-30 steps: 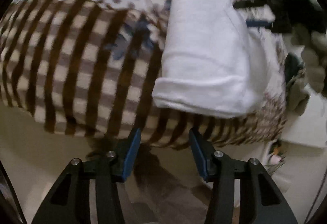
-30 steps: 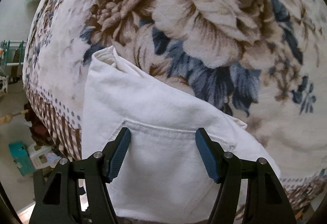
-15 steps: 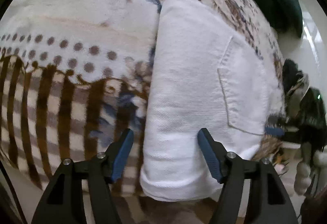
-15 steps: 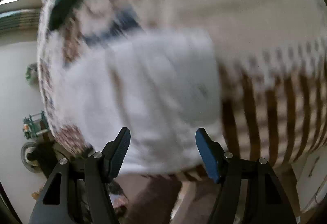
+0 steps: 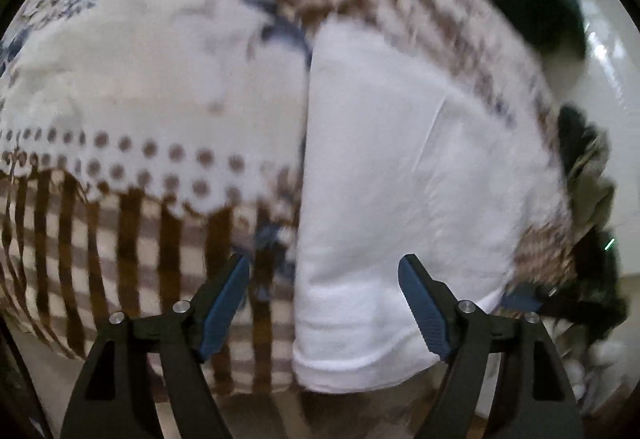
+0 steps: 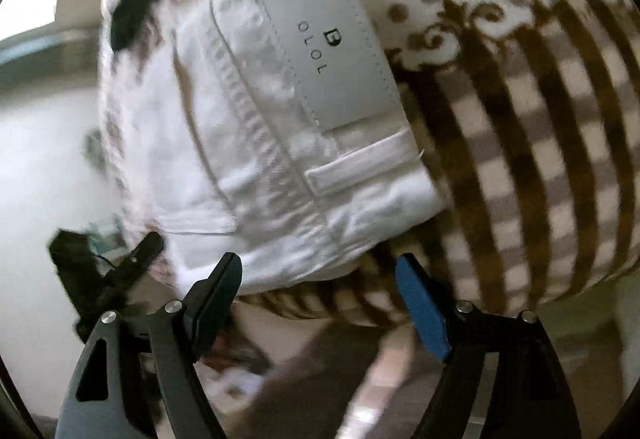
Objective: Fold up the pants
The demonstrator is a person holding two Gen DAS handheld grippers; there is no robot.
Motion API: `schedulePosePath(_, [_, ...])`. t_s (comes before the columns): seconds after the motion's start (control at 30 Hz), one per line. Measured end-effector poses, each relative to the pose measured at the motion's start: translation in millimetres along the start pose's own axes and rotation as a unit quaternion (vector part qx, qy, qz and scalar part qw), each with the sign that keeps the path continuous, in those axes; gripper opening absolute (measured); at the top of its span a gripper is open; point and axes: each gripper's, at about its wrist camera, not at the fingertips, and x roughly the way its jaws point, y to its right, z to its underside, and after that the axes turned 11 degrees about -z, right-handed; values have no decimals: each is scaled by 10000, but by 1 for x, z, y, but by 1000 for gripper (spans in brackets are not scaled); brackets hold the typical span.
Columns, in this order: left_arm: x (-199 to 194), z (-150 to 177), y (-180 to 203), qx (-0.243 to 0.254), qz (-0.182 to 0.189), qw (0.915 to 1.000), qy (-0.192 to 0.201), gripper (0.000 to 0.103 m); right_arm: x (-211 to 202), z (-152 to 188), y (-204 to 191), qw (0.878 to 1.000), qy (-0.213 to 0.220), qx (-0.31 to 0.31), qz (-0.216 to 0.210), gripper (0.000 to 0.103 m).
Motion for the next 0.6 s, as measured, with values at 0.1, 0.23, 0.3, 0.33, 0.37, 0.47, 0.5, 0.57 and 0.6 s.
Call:
schedulePosePath(0.1, [14,-10,-14,-361,374,9986,-44,84,10,4,24,9968,244,399,-646,82])
schedulePosePath(0.23, [46,-26,-24,-912,742,9929,-203,84,34,6,50,9872,665,690,-1279,84])
schedulePosePath(0.3, [55,-31,-22,-995,883,9908,-244,84,37,10,52,9814,839,711,-1572,84])
schedulePosePath(0.33, [56,-33,-20,-974,934,9906,-228,84,38,14,53,9745,888,772,-1913,87])
schedulePosePath(0.37, [56,-33,-19,-925,924,9912,-232,84,38,17,55,9675,945,849,-2188,91])
schedulePosePath(0.47, [62,-35,-22,-885,1014,9905,-284,87,37,21,62,9601,994,913,-2449,93])
schedulePosePath(0.5, [60,-32,-27,-874,1048,9902,-296,87,37,22,65,9617,1010,896,-2384,93])
schedulePosePath(0.57, [62,-30,-28,-834,1130,9896,-303,89,38,18,74,9653,1022,908,-2224,89])
schedulePosePath(0.6, [62,-30,-31,-833,1146,9894,-319,89,38,16,78,9663,997,876,-2205,88])
